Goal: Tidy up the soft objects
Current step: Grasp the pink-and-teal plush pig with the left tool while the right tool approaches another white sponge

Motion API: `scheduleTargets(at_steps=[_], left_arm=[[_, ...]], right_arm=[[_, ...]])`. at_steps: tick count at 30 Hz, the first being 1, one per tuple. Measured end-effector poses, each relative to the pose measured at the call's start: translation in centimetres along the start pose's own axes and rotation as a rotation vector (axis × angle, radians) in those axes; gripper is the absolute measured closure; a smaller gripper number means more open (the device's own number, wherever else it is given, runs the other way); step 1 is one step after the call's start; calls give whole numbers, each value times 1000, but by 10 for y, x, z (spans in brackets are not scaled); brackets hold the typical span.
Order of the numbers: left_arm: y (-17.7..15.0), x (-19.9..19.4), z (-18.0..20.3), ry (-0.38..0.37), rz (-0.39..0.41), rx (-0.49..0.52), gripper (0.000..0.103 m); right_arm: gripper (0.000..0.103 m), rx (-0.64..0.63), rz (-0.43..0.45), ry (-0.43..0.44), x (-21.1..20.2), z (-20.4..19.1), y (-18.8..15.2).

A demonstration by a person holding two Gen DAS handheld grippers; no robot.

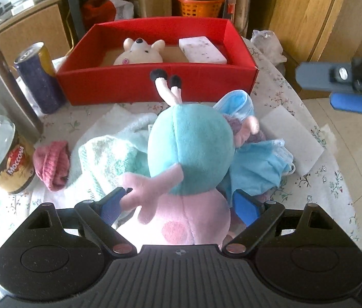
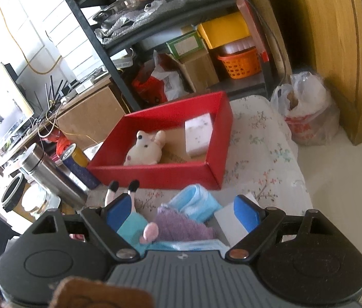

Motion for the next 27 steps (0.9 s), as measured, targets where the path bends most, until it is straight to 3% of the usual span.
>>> scheduleTargets(at_steps=[10, 18, 27], left_arm=[[2, 11, 3, 15, -20, -6, 18], [6, 24, -11, -55, -60, -136, 29], [8, 10, -30, -128, -85, -229, 32]], right_arm=[[43, 4, -58, -57, -2, 14, -16], [43, 48, -97, -78, 8, 30, -16], [43, 35, -132, -95, 20, 34, -15]])
Point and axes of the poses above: each gripper's, at about its wrist camera, not at the fingertips, and x roughly the way its jaws point, z to its right, y to its top, the point moved 2 cm from there along x, roughly the way its jaws point, and after that the axes turned 6 degrees about y, right-handed, at the moved point
